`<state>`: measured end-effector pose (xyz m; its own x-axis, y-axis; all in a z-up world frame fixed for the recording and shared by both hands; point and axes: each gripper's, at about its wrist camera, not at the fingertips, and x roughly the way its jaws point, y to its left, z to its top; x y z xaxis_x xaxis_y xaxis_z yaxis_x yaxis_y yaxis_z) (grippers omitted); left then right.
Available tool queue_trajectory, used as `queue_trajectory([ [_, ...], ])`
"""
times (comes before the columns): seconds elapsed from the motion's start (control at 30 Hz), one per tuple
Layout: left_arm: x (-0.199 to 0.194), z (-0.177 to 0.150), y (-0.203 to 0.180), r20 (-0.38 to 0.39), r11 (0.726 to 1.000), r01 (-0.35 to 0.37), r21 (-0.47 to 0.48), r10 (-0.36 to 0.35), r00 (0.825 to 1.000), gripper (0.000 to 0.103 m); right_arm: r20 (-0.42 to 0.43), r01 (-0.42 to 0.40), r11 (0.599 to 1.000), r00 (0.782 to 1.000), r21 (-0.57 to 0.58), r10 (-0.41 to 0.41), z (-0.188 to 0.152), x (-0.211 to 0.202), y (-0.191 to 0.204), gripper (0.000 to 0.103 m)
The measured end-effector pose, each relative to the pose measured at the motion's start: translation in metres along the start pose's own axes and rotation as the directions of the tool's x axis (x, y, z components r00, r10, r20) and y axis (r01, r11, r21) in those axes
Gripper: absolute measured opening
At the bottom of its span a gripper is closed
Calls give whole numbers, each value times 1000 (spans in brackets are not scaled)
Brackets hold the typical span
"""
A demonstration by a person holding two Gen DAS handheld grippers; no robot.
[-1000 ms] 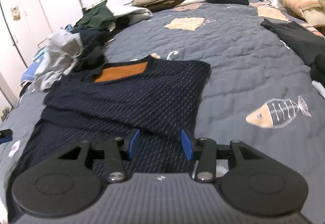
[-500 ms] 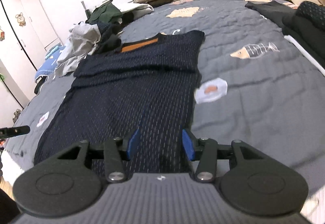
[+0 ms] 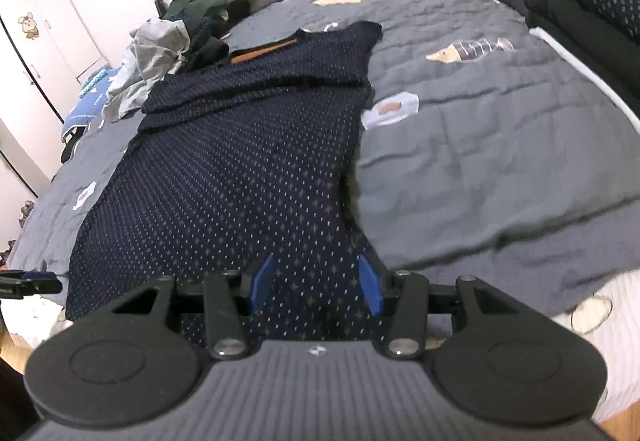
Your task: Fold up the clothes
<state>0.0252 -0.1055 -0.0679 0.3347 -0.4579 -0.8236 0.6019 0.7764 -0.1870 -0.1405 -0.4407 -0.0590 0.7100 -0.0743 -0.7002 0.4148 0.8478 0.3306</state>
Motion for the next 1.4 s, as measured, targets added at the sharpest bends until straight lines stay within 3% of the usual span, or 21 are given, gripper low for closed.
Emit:
queue_trajectory([
  [0.17, 9, -7, 12, -73, 999, -6, -37, 3, 997, 51, -39, 27, 1000, 999, 7, -26, -11, 0, -2, 47],
  [0.27, 13, -8, 12, -99, 999, 4, -33, -8, 995, 32, -62, 46, 999, 997, -3, -46, -15, 2, -3, 47],
  [0.53, 29, -6, 10, -131, 999, -24, -21, 21, 991, 34, -116, 109, 993, 987, -40, -113, -18, 16, -4, 48],
  [0.87, 38, -3, 11, -142, 1000, -11, -29, 7, 990, 53, -182, 148, 986, 970, -70, -159, -25, 36, -6, 48],
  [0.97, 37, -4, 6, -144, 1000, 4, -2, -4, 990, 52, -177, 147, 987, 972, -68, -157, -26, 34, -8, 48],
  [1.03, 36, -5, 2, -150, 1000, 16, 23, -13, 989, 45, -173, 145, 987, 973, -68, -155, -27, 33, -8, 48],
  [1.07, 36, -5, -1, -153, 999, 23, 35, -17, 988, 35, -170, 140, 988, 974, -72, -151, -28, 32, -7, 48],
  [1.1, 35, -6, -3, -155, 998, 29, 48, -22, 988, 29, -166, 133, 988, 976, -75, -143, -27, 32, -6, 44],
  [1.17, 35, -6, -5, -159, 998, 36, 59, -26, 987, 27, -156, 120, 990, 979, -70, -130, -28, 29, -4, 26],
  [1.2, 35, -6, -3, -160, 998, 35, 47, -27, 987, 27, -160, 112, 991, 980, -71, -122, -29, 28, -3, 10],
  [1.33, 39, -6, 2, -170, 1000, 26, 18, -22, 985, 31, -169, 104, 993, 979, -57, -112, -29, 29, -2, 14],
  [1.4, 39, -6, 1, -175, 999, 34, 21, -30, 984, 40, -190, 107, 994, 976, -9, -107, -28, 33, -7, 15],
])
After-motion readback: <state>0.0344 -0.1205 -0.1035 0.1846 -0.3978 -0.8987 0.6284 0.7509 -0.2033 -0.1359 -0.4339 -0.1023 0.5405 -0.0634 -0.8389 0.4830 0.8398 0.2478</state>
